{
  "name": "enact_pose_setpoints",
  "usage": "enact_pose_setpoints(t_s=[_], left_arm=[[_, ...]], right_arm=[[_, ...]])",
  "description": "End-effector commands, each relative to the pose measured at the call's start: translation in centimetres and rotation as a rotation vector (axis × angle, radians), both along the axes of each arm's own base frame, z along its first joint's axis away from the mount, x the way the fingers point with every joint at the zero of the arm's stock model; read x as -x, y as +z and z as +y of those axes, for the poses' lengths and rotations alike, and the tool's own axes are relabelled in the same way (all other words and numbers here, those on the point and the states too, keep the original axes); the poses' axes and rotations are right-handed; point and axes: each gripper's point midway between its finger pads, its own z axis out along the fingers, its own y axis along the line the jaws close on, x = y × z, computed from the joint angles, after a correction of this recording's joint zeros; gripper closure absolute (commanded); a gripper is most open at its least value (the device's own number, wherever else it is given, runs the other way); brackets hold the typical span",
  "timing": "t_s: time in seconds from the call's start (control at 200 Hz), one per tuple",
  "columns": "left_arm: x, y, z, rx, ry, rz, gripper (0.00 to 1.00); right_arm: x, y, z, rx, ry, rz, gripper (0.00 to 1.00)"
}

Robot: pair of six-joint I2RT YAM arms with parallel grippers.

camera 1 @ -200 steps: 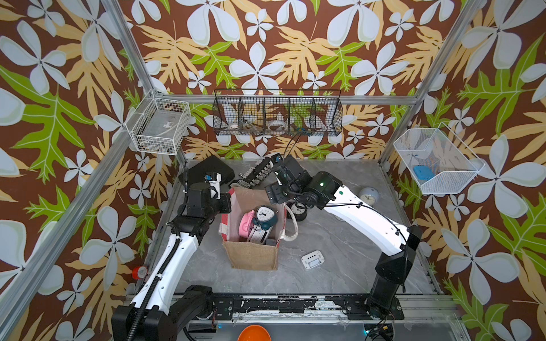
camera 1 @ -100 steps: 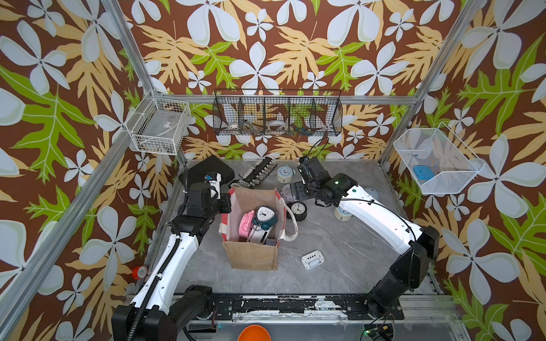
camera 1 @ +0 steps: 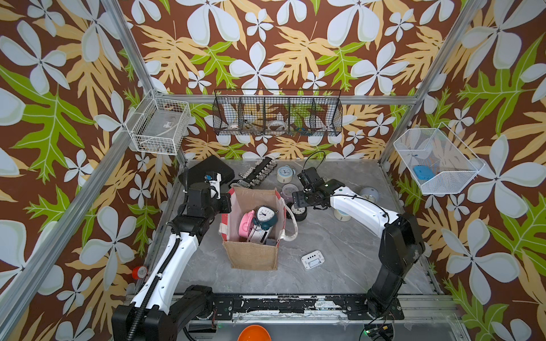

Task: Put the alarm clock into the canvas bag
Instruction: Pick up the alarm from the center of the board.

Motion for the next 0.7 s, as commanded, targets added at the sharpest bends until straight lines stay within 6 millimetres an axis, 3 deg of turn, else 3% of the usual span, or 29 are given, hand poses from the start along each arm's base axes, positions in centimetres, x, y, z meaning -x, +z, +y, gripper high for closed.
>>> enact_pose_setpoints(t_s=[0.0,0.31,0.691], left_arm=[[-0.4,0.9,0.0,-0.003,0.0,-0.031,1.0],[-0.4,0.8,0.0,-0.001,-0.001,-0.028,1.0],[-0.4,0.9,-0.1,0.001,-0.006,-0.032,1.0]], right_arm=[[-0.4,-1.3,0.9,-0.044,-0.011,0.019,0.07],[-0.5,-5.2,2.2,-0.058,-0.008,0.104,0.05],[-1.4,-7.2,2.2,-0.049,-0.07,0.128,0.06]])
